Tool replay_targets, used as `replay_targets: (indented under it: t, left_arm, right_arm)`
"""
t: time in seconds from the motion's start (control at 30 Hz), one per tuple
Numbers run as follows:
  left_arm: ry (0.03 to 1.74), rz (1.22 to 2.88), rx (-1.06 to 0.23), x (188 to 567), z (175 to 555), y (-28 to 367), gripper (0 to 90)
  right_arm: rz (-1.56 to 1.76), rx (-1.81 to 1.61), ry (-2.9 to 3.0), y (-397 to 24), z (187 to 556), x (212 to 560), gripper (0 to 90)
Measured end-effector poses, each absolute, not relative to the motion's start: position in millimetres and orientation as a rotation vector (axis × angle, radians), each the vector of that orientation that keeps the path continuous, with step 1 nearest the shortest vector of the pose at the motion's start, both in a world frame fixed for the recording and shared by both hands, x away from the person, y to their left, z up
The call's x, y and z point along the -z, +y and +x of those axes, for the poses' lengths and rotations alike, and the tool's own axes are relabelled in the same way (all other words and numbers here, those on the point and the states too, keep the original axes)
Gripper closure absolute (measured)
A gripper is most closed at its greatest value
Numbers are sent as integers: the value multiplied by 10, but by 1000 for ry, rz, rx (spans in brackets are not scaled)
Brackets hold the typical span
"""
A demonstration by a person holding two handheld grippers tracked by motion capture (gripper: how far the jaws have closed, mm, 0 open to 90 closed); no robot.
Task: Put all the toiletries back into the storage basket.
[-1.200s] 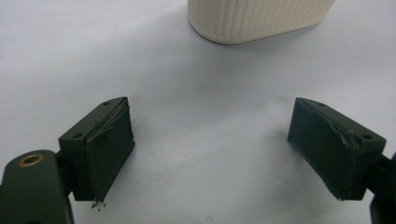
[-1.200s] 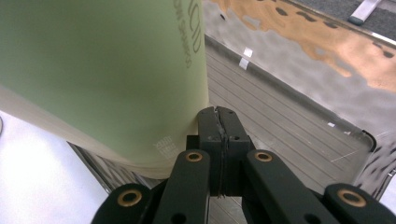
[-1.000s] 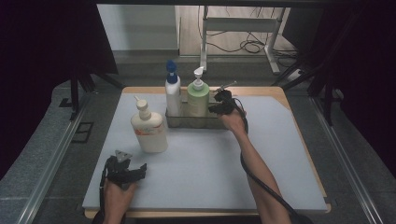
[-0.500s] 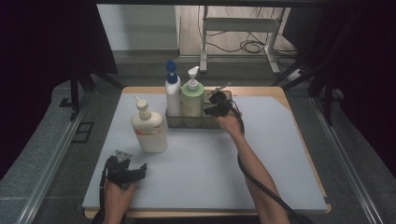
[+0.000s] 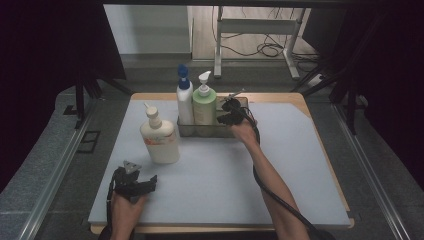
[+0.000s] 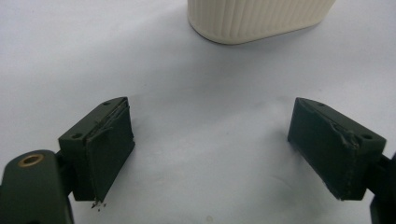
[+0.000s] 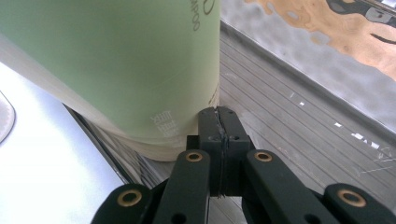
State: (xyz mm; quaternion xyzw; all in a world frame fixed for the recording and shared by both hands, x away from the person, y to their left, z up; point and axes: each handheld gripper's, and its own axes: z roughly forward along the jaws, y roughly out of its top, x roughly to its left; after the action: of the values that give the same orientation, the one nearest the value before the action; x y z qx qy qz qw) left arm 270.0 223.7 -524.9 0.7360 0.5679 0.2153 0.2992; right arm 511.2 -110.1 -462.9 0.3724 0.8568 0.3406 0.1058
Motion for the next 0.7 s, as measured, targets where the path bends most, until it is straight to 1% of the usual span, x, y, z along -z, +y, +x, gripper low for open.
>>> replay_targets:
  t: [0.3,0.5,0.7]
  left_arm:
    - [1508,1954,-572,5250,2700,2237,136]
    - [1508,1954,-572,5250,2700,2237,137]
    - [1508,1954,-572,5250,2700,2237,137]
  right_arm:
    - [1086,-1010,2515,-1110,5102,4641,886]
    - [1070,-1009,2510,-1137,5085,4638,834]
    - [1036,-1014,2495,-1154,5037,4559,782]
